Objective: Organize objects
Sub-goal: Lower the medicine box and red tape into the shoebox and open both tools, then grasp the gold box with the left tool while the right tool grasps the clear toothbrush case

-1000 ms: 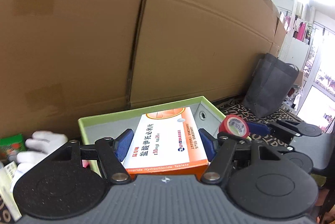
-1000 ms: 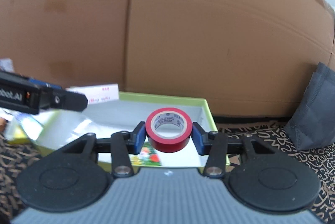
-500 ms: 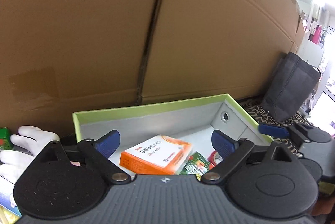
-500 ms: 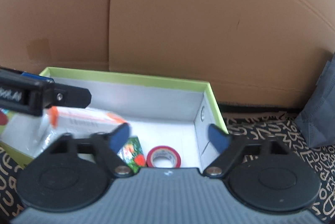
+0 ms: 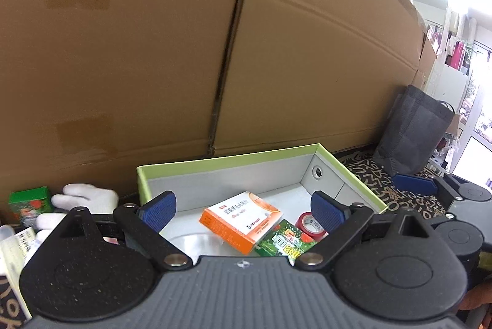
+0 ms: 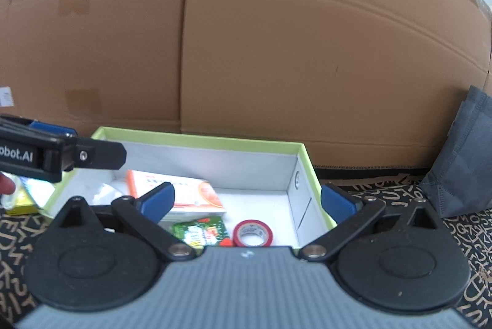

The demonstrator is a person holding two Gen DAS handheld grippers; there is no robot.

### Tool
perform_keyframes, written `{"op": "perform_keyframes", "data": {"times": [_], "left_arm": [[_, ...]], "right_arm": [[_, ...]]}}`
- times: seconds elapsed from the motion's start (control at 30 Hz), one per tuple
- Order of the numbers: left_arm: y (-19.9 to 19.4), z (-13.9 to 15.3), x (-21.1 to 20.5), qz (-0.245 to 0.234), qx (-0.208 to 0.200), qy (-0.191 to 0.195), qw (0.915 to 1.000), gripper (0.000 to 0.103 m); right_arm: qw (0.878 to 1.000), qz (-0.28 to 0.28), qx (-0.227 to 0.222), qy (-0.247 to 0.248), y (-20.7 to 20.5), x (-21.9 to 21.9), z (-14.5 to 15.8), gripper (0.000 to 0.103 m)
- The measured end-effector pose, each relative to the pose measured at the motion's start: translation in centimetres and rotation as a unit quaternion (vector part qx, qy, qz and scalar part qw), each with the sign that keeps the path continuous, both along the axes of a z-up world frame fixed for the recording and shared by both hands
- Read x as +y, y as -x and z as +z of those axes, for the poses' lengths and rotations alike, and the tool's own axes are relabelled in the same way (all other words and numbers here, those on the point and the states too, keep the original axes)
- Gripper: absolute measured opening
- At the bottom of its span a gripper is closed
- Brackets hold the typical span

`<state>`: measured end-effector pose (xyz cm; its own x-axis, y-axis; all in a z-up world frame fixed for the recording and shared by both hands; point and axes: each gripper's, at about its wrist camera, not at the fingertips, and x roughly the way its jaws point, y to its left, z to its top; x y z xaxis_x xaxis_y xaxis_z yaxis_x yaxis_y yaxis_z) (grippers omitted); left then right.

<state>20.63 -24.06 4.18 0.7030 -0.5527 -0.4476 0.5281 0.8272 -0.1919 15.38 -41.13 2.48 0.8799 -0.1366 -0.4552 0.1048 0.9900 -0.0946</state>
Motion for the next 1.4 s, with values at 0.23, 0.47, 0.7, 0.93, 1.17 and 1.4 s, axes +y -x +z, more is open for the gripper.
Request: {"op": "perform_keyframes", "data": {"times": [0.23,0.47,0.7,0.93,1.17,1.4], "left_arm": [[4.6,0.1,6.2,0.034,-0.008,0.004,0.9994,0.099],[9.5,-2.1,13.8,0.09,-0.035,-0.008,0.9953,0.099],[11.1,-4.4,21.2,0.15,-0.017,-0.015,0.9884,0.099],[10.5,-5.8,27.4,0.2,-0.004,-0.011,0.9796,0.099],[6.8,-7.1,27.8,0.148,-0.009,-0.046,0.9879,0.098],[2.1,-8.6,27.6,0.13,0.019,-0.053,0.9899,0.092]], "right_arm": [[0.998,0.042,-0.035,-0.02,4.4,4.1,1.7,0.103],[0.99,0.107,-0.033,-0.082,7.0,9.7,0.2,0.103],[0.983,0.162,-0.004,-0.089,7.7,15.7,-2.6,0.103],[0.97,0.228,0.032,-0.073,6.6,21.9,-4.9,0.103],[0.966,0.253,0.045,-0.041,2.5,25.9,-5.4,0.088],[0.972,0.223,0.066,-0.025,-3.0,27.3,-7.2,0.061]]}}
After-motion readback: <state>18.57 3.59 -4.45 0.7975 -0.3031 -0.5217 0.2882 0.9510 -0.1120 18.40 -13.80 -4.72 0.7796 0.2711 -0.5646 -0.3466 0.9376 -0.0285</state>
